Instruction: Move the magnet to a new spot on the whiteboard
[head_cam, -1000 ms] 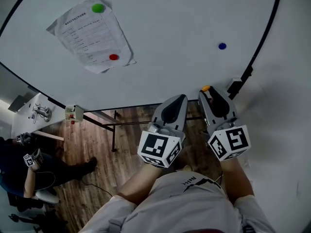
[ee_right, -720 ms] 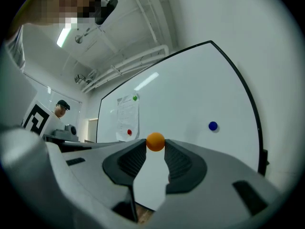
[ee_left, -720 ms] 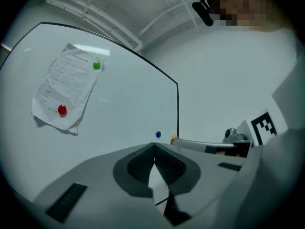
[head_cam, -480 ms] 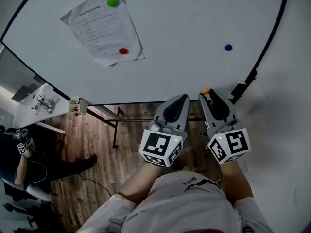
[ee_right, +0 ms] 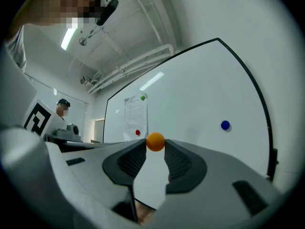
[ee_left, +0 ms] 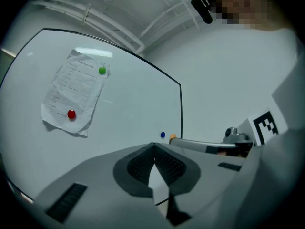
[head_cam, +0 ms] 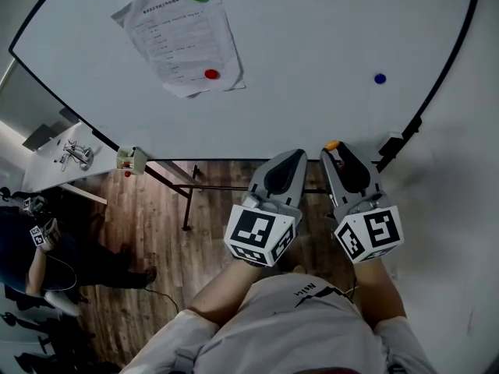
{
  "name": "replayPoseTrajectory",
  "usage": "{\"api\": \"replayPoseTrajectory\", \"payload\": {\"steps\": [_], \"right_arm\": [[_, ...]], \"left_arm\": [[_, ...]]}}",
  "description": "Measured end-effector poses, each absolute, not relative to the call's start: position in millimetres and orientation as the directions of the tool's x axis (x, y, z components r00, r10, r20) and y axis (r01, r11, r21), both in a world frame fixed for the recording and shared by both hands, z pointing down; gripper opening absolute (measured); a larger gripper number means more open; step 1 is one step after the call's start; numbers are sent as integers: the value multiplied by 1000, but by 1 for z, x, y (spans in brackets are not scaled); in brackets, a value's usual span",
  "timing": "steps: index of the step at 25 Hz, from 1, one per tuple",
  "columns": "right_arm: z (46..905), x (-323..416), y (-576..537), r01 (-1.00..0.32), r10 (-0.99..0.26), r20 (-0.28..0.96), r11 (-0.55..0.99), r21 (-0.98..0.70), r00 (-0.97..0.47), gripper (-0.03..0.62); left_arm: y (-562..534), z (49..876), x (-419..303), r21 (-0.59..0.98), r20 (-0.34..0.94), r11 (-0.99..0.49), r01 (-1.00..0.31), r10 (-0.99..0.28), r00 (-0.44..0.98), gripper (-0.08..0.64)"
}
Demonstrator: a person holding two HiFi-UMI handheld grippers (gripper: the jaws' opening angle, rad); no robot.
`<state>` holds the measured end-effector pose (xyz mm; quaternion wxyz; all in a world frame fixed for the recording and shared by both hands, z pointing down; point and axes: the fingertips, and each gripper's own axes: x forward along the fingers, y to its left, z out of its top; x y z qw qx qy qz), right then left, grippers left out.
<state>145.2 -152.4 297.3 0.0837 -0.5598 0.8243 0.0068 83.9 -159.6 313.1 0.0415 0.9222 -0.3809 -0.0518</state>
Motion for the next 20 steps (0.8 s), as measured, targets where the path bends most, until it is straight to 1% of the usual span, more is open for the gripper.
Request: {"api": "replayPoseTrajectory", "payload": {"steps": [12,20], "right_arm": [[295,120,-152,-896,-894,-142,438,-74,-425,120],[287,92,-170,-878,-873,-151,475,-59,-463,120]], "left_arm": [[-158,309,56,104,-74,-648,-754,-761,644,11],[-173,303,23,90,-89,-605,-791,-796,598,11]]}}
